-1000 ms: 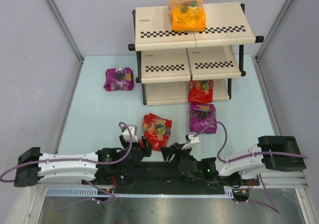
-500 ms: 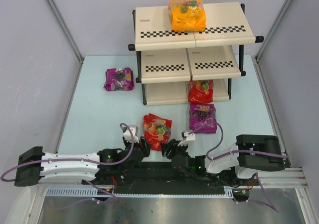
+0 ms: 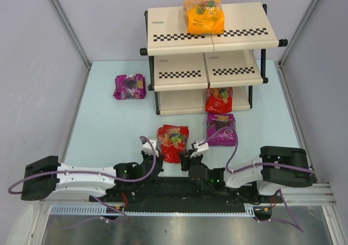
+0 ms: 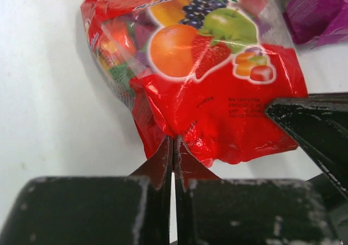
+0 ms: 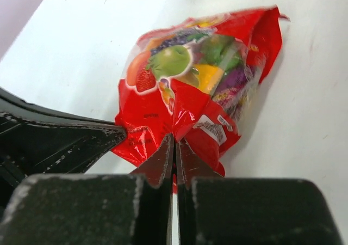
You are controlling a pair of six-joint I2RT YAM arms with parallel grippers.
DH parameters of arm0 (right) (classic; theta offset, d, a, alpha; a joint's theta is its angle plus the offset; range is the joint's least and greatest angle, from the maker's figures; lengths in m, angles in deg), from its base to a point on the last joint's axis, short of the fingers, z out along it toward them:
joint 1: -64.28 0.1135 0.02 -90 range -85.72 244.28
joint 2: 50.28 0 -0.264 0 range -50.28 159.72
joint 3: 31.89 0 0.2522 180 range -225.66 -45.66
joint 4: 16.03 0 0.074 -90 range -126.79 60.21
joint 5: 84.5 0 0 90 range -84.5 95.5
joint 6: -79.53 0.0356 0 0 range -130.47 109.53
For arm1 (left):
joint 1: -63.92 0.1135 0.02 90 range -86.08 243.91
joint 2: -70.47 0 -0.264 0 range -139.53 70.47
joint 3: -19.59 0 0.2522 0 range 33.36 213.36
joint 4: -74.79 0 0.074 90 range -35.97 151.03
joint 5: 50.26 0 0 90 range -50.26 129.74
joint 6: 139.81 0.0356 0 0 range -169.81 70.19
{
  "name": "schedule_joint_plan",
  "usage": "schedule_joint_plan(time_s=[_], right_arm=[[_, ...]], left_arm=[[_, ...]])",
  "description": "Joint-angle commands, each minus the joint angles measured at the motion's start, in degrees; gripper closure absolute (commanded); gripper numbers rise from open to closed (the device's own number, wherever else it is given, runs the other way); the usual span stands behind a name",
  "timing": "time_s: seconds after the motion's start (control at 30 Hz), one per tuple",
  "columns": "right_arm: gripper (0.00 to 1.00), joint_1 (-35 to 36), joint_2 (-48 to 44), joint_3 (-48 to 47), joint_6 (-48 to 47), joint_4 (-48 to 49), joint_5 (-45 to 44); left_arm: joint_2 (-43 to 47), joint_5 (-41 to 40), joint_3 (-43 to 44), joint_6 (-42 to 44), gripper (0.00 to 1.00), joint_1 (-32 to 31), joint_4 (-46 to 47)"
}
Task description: Place and organize the candy bags onto the shelf
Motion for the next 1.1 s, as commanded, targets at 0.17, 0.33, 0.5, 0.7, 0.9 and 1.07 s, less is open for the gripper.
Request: schedule_joint_plan(time_s=[0.17, 0.33, 0.5, 0.7, 0.9, 1.07], right_arm=[[1.00, -2.0, -9.5, -1.6, -29.0, 9.4, -3.9], [1.00, -8.9, -12.3, -0.3, -33.9, 13.6, 2.5], [1.00, -16.1, -13.6, 0.0, -36.0, 15.9, 13.0], [1.00, -24.0, -14.0, 0.0, -36.6, 17.9, 19.3], [1.00, -30.6, -10.9, 0.0, -35.9, 22.4, 23.0], [1.00, -36.4, -6.6, -0.1, -32.6, 26.8, 27.2]], left_arm=[[-4.7, 0.2, 8.1, 18.8, 1.00, -0.1, 21.7], [-7.8, -1.0, 12.8, 27.5, 1.00, 0.8, 25.3], [-11.8, 4.6, 14.3, 29.8, 1.00, 6.0, 31.7], [-15.9, 9.5, 17.1, 34.1, 1.00, 12.6, 37.0], [-22.0, 15.2, 20.5, 37.4, 1.00, 18.9, 41.4], [-26.9, 18.9, 23.6, 38.5, 1.00, 23.8, 44.7]])
